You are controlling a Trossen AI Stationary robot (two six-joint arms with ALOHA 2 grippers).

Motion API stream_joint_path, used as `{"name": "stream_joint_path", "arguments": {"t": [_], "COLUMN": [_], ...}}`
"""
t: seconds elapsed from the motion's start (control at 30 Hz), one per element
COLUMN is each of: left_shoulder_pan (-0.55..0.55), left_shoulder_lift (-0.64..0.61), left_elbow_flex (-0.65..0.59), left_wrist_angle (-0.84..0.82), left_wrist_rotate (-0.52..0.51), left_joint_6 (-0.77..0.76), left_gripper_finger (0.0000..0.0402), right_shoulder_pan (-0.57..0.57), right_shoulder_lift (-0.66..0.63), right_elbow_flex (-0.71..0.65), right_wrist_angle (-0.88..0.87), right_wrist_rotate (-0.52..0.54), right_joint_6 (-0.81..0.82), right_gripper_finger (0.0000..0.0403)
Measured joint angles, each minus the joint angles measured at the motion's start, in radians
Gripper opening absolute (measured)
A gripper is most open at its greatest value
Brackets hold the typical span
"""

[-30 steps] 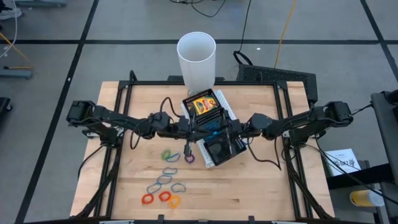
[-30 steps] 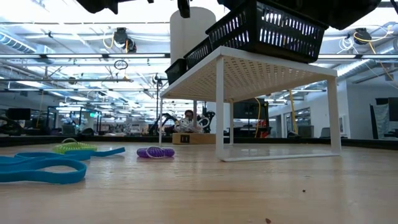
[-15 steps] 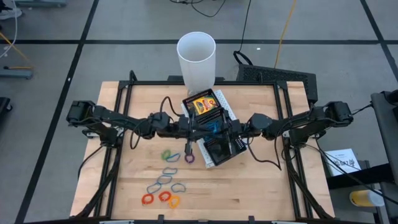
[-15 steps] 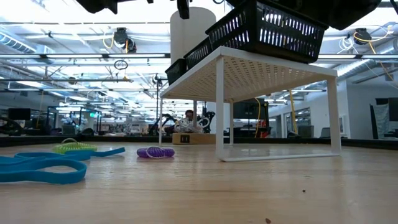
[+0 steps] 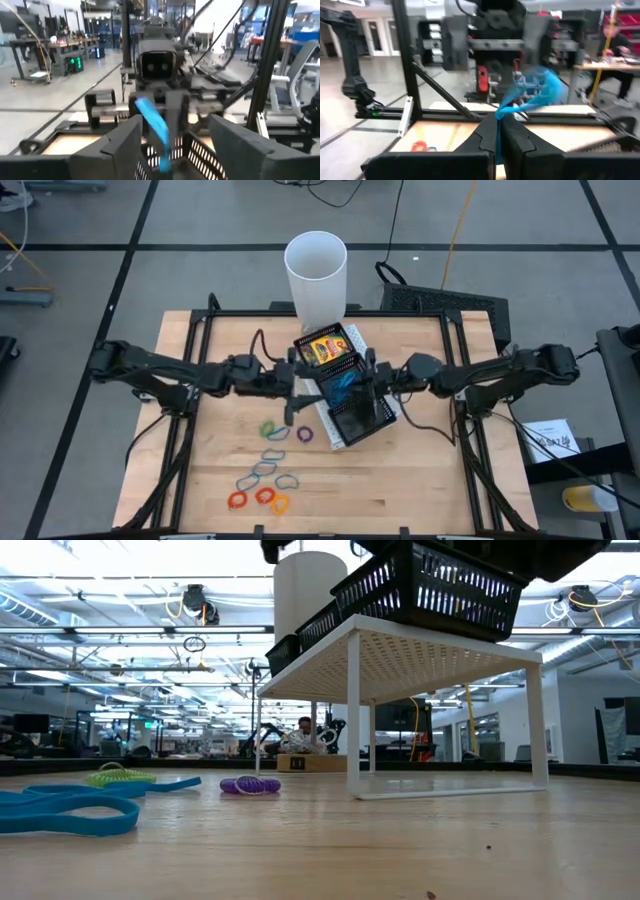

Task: Pick & Place Office Desk Supplies
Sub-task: Put the blue rubber band into the middle black bin on the shelf

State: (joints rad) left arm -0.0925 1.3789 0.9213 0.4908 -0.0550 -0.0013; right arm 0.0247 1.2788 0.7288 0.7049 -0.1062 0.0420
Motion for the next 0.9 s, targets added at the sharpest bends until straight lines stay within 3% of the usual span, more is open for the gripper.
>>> {"name": "stream_joint_path", "arguments": {"t": [0.17,0.4,0.67,0.9], "left_shoulder_pan": [0.000,0.000,0.000,0.000], "left_shoulder_lift": [-0.095,-0.094,-0.064,-0.056], "left_elbow_flex": [0.001,0.000,-0.001,-0.001], "left_wrist_angle": [-0.328,-0.682,-0.734,-0.718], "left_wrist_rotate": [-0.075,-0.193,-0.268,-0.266], "left_joint_6": [-0.043,-0.252,-0.319,-0.317], "left_gripper_finger": [0.0259,0.0249,0.0236,0.0236], "right_shoulder_pan": [-0.074,-0.161,-0.158,-0.124], "right_shoulder_lift": [-0.109,-0.179,-0.179,-0.171], "right_elbow_flex": [0.000,0.001,0.000,0.000], "right_wrist_angle": [-0.236,-0.470,-0.486,-0.486], "right_wrist_rotate": [0.000,0.000,0.000,-0.001], "right_joint_6": [0.033,0.115,0.101,0.021], "right_gripper_finger": [0.0001,0.0001,0.0011,0.0064]}}
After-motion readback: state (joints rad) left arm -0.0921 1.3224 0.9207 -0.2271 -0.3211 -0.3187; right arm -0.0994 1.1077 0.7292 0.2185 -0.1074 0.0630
